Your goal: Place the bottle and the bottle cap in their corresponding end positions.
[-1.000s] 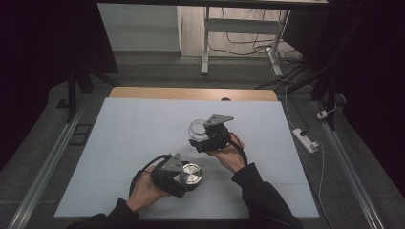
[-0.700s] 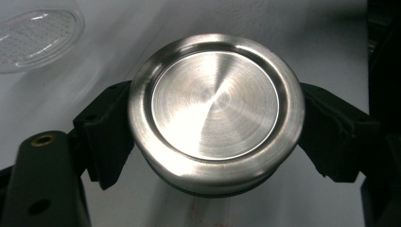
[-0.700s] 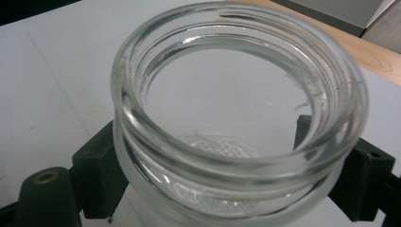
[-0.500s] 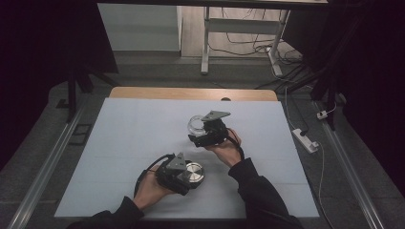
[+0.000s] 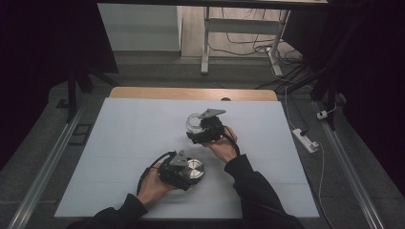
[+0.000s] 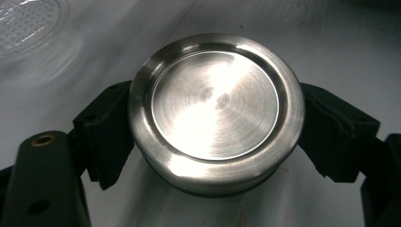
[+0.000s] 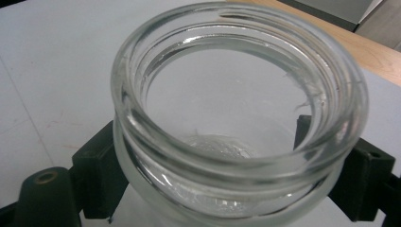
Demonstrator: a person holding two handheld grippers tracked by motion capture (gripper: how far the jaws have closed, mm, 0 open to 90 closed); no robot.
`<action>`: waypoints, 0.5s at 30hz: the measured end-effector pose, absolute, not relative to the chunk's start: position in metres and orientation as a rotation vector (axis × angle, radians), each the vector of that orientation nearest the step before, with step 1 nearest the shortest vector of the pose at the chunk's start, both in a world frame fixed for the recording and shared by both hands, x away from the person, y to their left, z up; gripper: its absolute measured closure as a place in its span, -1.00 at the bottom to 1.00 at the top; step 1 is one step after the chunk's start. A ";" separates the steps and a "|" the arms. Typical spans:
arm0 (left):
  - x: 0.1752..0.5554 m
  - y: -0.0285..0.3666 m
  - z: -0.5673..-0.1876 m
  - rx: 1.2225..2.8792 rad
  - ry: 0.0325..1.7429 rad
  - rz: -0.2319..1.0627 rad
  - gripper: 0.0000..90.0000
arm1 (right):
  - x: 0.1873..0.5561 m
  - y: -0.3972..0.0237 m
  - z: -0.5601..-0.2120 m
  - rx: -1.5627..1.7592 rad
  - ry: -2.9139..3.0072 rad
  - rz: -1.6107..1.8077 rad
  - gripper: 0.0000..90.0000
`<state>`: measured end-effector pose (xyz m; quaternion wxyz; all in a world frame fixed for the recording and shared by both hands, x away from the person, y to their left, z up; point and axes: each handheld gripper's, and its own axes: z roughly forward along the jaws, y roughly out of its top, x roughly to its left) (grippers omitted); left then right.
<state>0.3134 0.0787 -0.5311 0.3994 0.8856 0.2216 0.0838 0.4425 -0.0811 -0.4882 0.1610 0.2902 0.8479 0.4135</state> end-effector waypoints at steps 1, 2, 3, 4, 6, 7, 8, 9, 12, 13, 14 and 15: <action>0.314 0.078 -0.532 2.239 0.565 0.214 -0.58 | 0.443 -0.080 -0.489 0.829 2.419 1.177 -0.68; 0.315 0.078 -0.533 2.246 0.563 0.216 -0.58 | 0.444 -0.080 -0.490 0.830 2.419 1.175 -0.68; 0.316 0.078 -0.534 2.245 0.568 0.217 -0.58 | 0.445 -0.079 -0.491 0.832 2.418 1.173 -0.68; 0.317 0.079 -0.534 2.258 0.562 0.222 -0.58 | 0.446 -0.079 -0.492 0.833 2.417 1.174 -0.68; 0.319 0.078 -0.536 2.252 0.574 0.220 -0.58 | 0.448 -0.078 -0.494 0.835 2.416 1.169 -0.68; 0.320 0.078 -0.536 2.254 0.573 0.218 -0.58 | 0.449 -0.077 -0.495 0.838 2.415 1.166 -0.68; 0.320 0.078 -0.537 2.248 0.580 0.217 -0.58 | 0.450 -0.077 -0.496 0.840 2.416 1.165 -0.68; 0.321 0.078 -0.537 2.257 0.576 0.219 -0.58 | 0.450 -0.077 -0.497 0.841 2.416 1.163 -0.68; 0.323 0.076 -0.539 2.263 0.583 0.216 -0.58 | 0.451 -0.075 -0.499 0.841 2.417 1.159 -0.68; 0.323 0.076 -0.540 2.264 0.589 0.216 -0.58 | 0.452 -0.075 -0.499 0.836 2.419 1.155 -0.68; 0.323 0.075 -0.540 2.273 0.591 0.219 -0.58 | 0.452 -0.074 -0.500 0.833 2.419 1.159 -0.68; 0.324 0.075 -0.541 2.283 0.591 0.222 -0.58 | 0.452 -0.074 -0.500 0.833 2.420 1.160 -0.68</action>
